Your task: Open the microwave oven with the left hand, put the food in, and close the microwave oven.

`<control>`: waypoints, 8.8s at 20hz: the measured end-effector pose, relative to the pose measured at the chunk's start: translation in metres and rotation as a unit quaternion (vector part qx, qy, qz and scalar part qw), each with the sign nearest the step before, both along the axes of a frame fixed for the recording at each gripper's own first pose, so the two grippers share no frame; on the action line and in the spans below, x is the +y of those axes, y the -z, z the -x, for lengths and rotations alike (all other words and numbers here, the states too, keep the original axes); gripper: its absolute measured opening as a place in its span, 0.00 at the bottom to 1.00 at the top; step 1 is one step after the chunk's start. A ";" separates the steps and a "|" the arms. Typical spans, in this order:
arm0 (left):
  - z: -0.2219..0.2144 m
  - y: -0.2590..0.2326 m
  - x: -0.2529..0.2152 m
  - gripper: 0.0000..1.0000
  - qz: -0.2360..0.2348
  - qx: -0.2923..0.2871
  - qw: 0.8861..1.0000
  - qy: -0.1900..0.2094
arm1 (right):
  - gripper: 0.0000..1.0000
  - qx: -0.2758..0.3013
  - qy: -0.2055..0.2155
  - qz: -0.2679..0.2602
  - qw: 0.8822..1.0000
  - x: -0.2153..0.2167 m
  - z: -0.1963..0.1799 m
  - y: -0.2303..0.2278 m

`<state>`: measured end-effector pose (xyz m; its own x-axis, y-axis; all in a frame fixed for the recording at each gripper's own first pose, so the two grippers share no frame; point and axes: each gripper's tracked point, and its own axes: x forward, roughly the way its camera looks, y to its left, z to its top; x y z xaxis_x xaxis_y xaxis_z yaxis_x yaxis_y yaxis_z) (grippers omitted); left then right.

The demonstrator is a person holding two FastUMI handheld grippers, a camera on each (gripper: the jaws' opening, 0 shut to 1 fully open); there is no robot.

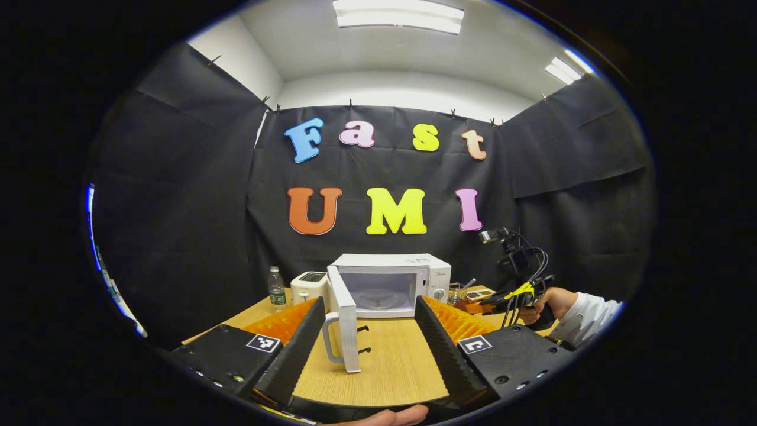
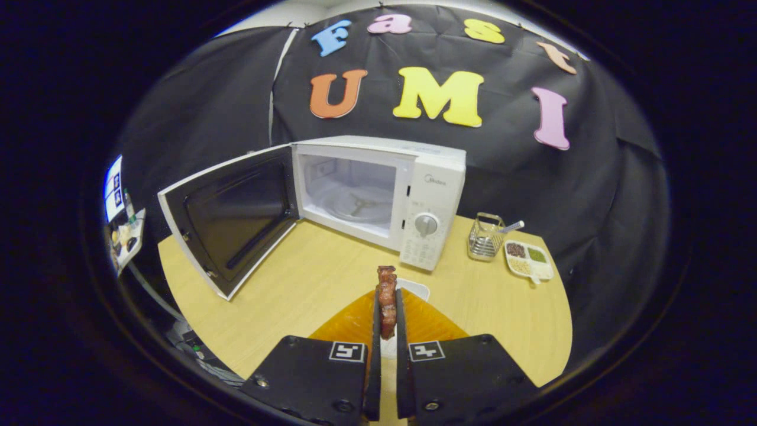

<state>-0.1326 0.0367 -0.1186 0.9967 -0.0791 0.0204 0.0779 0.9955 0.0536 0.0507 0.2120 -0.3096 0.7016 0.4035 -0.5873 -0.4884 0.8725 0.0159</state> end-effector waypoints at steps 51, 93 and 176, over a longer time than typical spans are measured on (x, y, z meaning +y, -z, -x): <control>-0.096 0.027 0.102 0.93 0.034 0.045 0.997 -0.053 | 0.13 0.103 0.342 -0.391 0.848 0.253 -0.250 0.113; -0.089 0.062 0.176 0.93 0.052 0.038 0.991 -0.117 | 1.00 -0.206 0.257 -0.156 0.931 0.057 -0.091 -0.117; -0.414 0.192 -0.147 0.00 -0.017 0.117 0.990 0.080 | 0.91 -0.291 0.275 -0.106 0.910 -0.281 0.126 -0.177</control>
<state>0.2809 -0.1105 -0.3110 0.9487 -0.2320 -0.2149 0.2478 0.9676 0.0492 -0.0751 -0.0691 -0.1327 0.9991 -0.0426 -0.0009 0.0425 0.9949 0.0910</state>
